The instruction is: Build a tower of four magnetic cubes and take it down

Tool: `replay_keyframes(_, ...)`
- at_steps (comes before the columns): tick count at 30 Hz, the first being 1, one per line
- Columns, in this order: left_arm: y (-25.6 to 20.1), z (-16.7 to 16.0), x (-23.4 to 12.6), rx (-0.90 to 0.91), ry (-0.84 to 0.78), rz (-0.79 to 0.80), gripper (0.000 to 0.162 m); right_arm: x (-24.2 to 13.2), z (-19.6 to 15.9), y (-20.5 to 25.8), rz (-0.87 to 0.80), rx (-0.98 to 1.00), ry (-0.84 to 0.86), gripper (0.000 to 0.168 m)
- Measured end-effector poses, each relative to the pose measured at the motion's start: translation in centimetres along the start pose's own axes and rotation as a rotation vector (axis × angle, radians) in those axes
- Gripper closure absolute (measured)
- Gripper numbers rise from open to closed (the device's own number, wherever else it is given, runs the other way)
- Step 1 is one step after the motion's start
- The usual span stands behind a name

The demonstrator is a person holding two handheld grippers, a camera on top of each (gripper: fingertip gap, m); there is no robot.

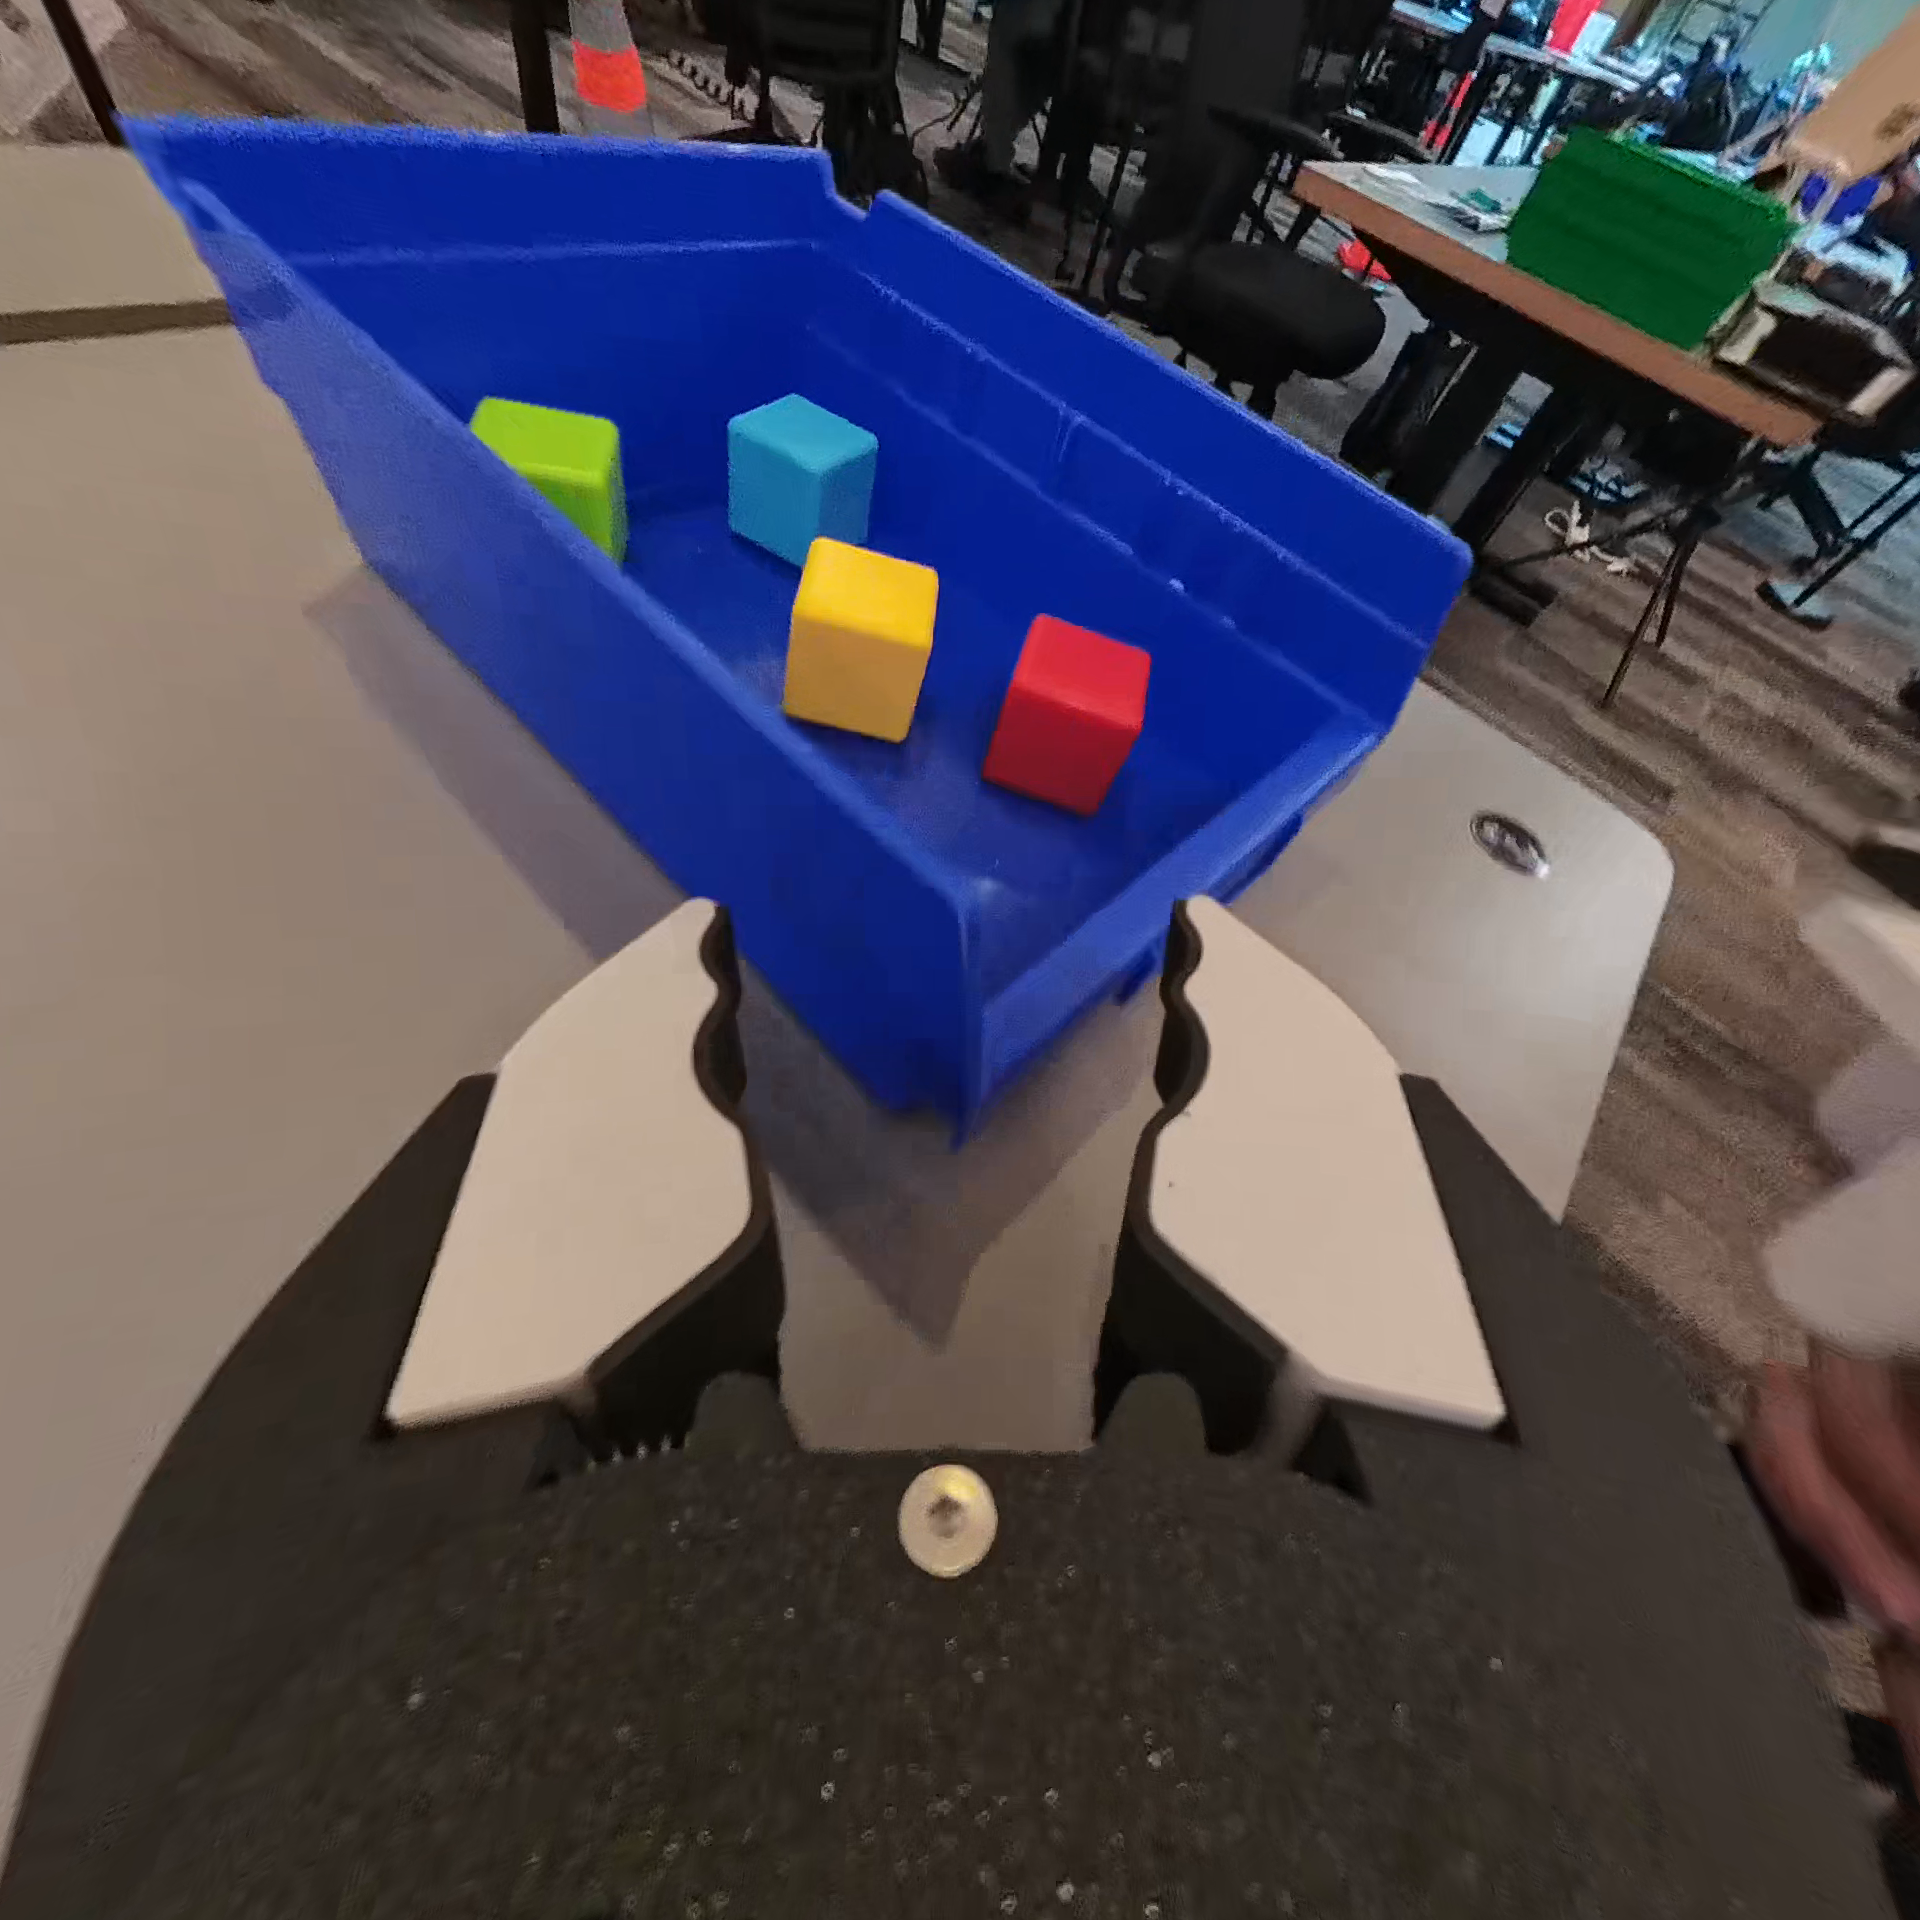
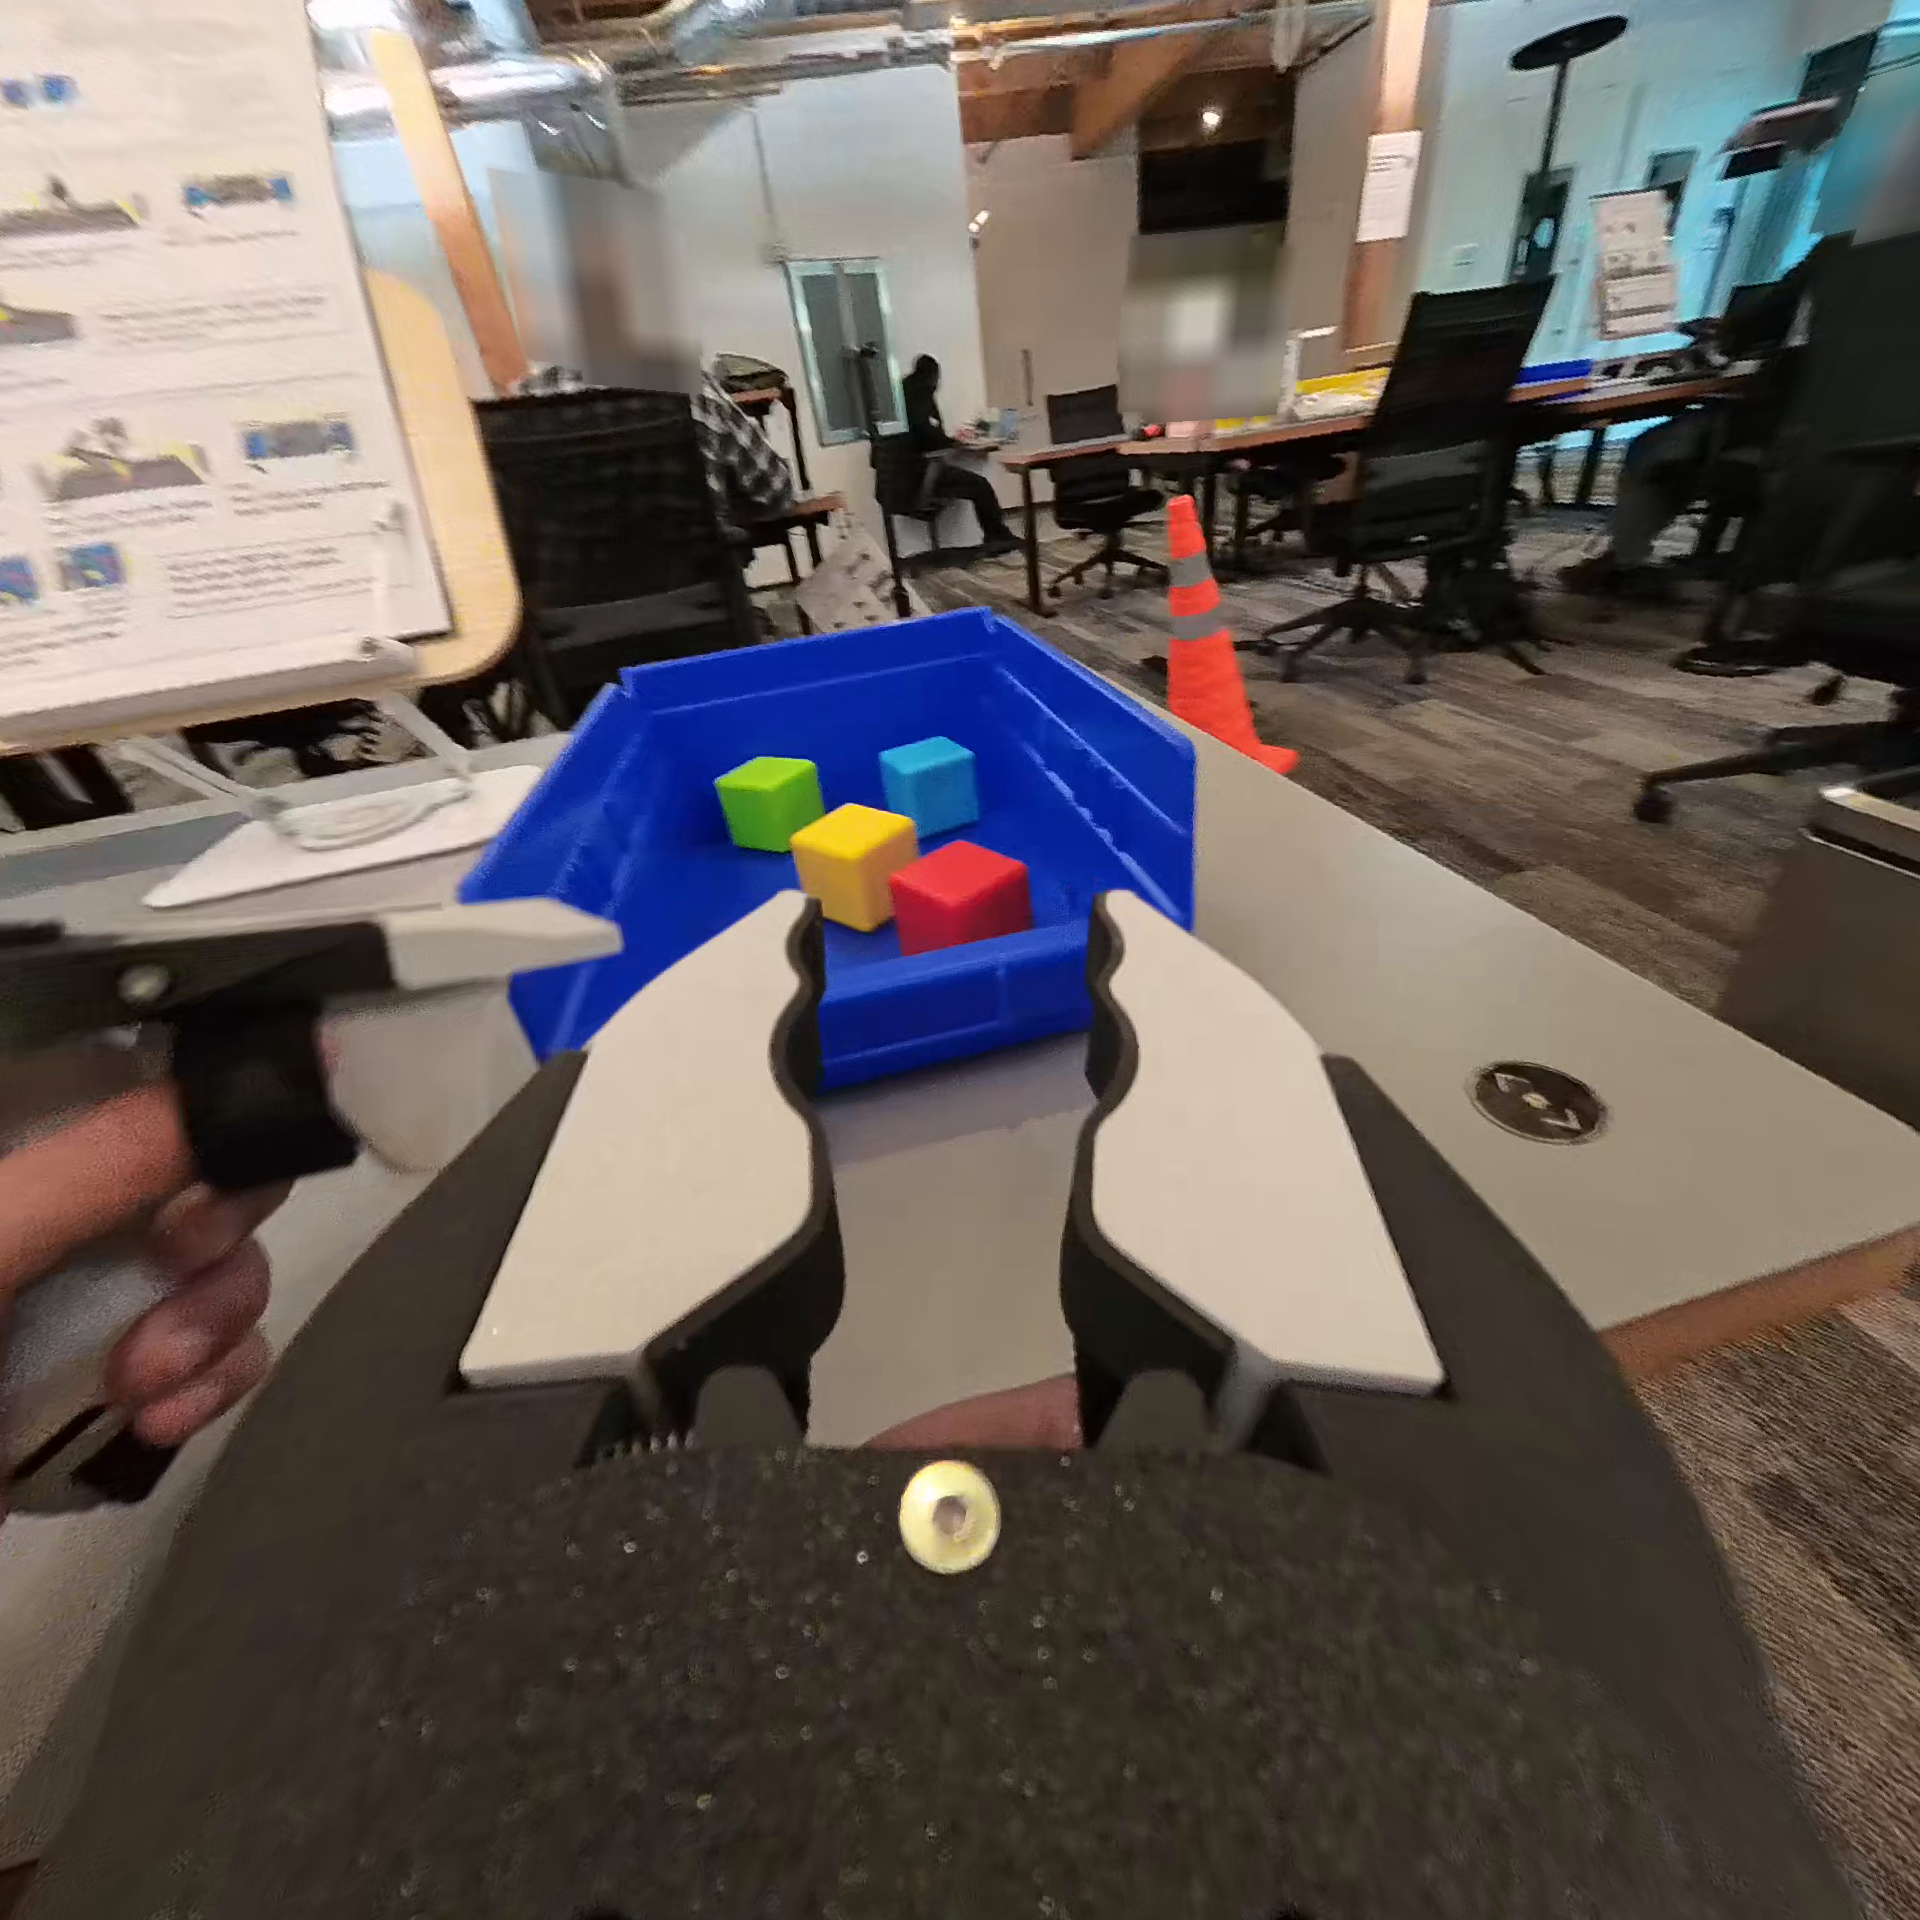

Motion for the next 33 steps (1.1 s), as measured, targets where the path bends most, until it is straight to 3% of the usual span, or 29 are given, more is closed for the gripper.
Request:
replay_keyframes(3, 0.1, 0.3, 2.9, -0.048, 0.063, 0.039, 0.095, 0.6, -0.6, -0.2, -0.043, -0.04, 0.054, 0.119)
replay_keyframes(5, 0.9, 0.1, 3.4, -0.054, 0.088, 0.078, 0.114, 1.1, -1.0, -0.1, -0.068, -0.066, 0.095, 0.117)
replay_keyframes(9, 2.7, 0.1, 2.0, 0.009, 0.091, 0.192, 0.139, 1.9, -2.0, 0.2, -0.108, -0.066, 0.182, 0.114)
replay_keyframes(12, 3.7, -0.4, 0.1, -0.043, 0.072, 0.209, 0.146, 2.6, -2.3, 0.6, -0.131, -0.078, 0.206, 0.115)
replay_keyframes(19, 3.2, -2.3, -4.6, -0.085, 0.034, 0.206, 0.154, 3.1, -2.6, 2.1, -0.099, -0.051, 0.214, 0.124)
replay_keyframes(23, 3.0, -3.3, -7.2, -0.077, 0.023, 0.255, 0.154, 2.3, -2.3, 3.1, -0.097, 0.055, 0.218, 0.161)
replay_keyframes(25, 3.7, -3.5, -8.8, -0.067, 0.009, 0.28, 0.154, 2.3, -2.4, 4.4, -0.086, 0.085, 0.229, 0.165)
replay_keyframes(33, 11.5, -3.9, -19.1, -0.057, -0.036, 0.556, 0.159, 3.4, -3.8, 17.9, 0.069, 0.103, 0.229, 0.164)
Point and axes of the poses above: each gripper's, where its closed fingertips meet, x out along the fingers, z out of its top, y = z × x across the jaws, the point moved 10 cm from there along -x, back along the fingers, and after that the axes turned 5 degrees about x, right-handed, at the moved point
